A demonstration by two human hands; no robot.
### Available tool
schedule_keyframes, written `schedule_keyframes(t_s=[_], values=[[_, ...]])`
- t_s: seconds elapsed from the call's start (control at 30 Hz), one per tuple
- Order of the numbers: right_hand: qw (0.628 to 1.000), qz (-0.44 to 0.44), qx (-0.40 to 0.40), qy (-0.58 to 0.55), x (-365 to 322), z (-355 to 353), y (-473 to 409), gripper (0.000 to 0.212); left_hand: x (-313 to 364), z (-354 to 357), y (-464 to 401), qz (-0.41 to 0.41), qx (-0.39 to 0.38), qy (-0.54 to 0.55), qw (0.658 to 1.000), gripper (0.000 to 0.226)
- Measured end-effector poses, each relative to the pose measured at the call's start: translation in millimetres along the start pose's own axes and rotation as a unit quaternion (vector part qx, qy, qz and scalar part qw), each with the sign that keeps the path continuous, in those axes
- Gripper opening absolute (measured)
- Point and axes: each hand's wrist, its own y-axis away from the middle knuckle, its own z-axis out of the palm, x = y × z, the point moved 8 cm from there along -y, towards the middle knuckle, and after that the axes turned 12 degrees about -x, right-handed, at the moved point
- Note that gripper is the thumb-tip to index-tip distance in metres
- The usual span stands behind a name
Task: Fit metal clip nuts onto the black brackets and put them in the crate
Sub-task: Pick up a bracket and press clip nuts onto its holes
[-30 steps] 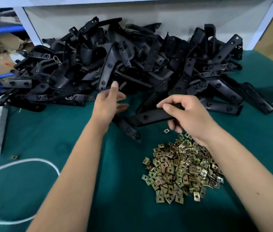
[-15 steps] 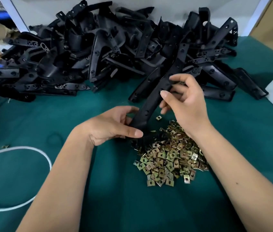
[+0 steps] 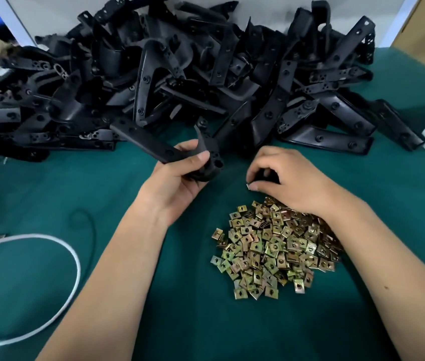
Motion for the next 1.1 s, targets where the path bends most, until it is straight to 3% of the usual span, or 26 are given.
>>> schedule_keyframes(t_s=[0.1, 0.17, 0.27, 0.4, 0.53, 0.93, 1.1], values=[[1.0, -0.006, 0.016, 0.005, -3.1, 1.2, 1.3, 0.013, -0.3, 6.5, -1.3, 0.008, -0.037, -0.012, 0.999, 0.036], [0.999, -0.007, 0.049, -0.005, -5.6, -0.4, 0.9, 0.011, -3.5, 11.7, -2.5, 0.002, -0.066, -0.023, 0.998, 0.045], [0.993, -0.017, 0.11, -0.027, -10.1, -7.1, 0.4, 0.021, -10.3, 16.3, -4.5, -0.015, -0.096, -0.037, 0.995, 0.041], [0.969, 0.004, 0.159, -0.189, 1.9, -8.5, 2.1, 0.02, -11.2, 17.9, -6.9, -0.015, -0.114, -0.037, 0.993, 0.04], [0.934, 0.012, 0.155, -0.322, 6.7, -1.6, -0.7, 0.02, -8.6, 15.0, -10.0, 0.005, -0.102, -0.035, 0.994, 0.048], [0.902, -0.007, 0.205, -0.381, -6.5, 3.8, -2.5, 0.021, -5.5, 12.2, -11.0, 0.031, -0.069, -0.127, 0.989, 0.047], [0.871, -0.022, 0.241, -0.427, -4.9, 3.3, 1.5, 0.014, -6.4, 10.1, -10.3, 0.031, -0.06, -0.129, 0.989, 0.047]])
